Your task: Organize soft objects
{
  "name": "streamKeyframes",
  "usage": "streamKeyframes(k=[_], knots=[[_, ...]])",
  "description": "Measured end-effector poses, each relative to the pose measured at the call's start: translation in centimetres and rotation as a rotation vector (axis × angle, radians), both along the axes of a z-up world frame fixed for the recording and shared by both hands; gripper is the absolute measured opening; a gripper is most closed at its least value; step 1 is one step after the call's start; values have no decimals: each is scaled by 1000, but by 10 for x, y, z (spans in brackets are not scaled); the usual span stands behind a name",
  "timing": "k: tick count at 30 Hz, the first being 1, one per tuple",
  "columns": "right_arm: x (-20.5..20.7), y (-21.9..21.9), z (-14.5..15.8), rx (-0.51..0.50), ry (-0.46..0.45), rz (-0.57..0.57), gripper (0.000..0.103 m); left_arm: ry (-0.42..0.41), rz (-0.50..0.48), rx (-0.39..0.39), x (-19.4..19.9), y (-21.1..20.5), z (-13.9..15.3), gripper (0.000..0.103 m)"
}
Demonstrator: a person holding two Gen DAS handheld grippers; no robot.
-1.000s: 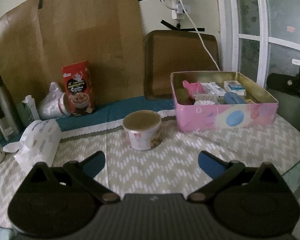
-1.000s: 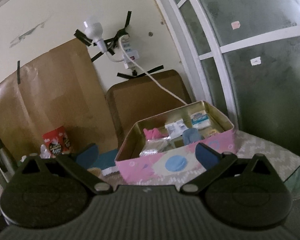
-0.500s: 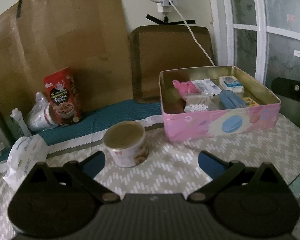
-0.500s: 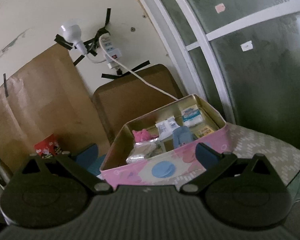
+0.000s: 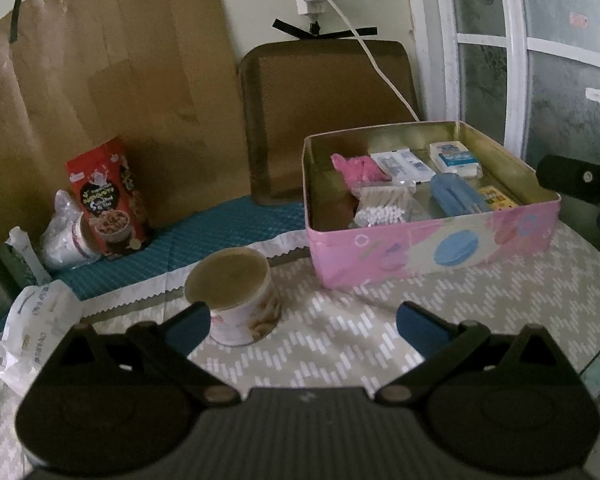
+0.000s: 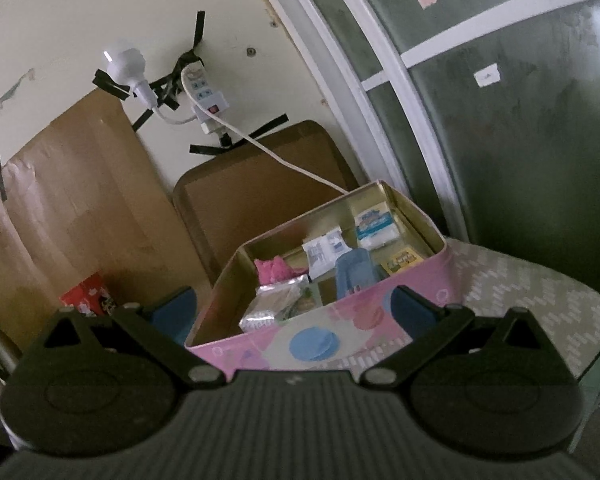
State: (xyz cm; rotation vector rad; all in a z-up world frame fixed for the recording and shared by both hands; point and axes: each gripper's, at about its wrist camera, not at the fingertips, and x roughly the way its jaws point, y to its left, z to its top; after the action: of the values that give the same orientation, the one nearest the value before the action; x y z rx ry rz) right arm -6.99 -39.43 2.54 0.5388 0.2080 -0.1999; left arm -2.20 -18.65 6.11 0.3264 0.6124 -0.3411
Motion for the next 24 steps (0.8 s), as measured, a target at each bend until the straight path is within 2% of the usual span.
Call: streamKeyframes(k=[14, 24], knots=[[7, 15, 6, -30, 15, 32, 103, 11, 4, -36, 2, 16, 1, 103], [7, 35, 16, -76, 18, 65, 103, 10, 15, -96, -3, 40, 5, 103]])
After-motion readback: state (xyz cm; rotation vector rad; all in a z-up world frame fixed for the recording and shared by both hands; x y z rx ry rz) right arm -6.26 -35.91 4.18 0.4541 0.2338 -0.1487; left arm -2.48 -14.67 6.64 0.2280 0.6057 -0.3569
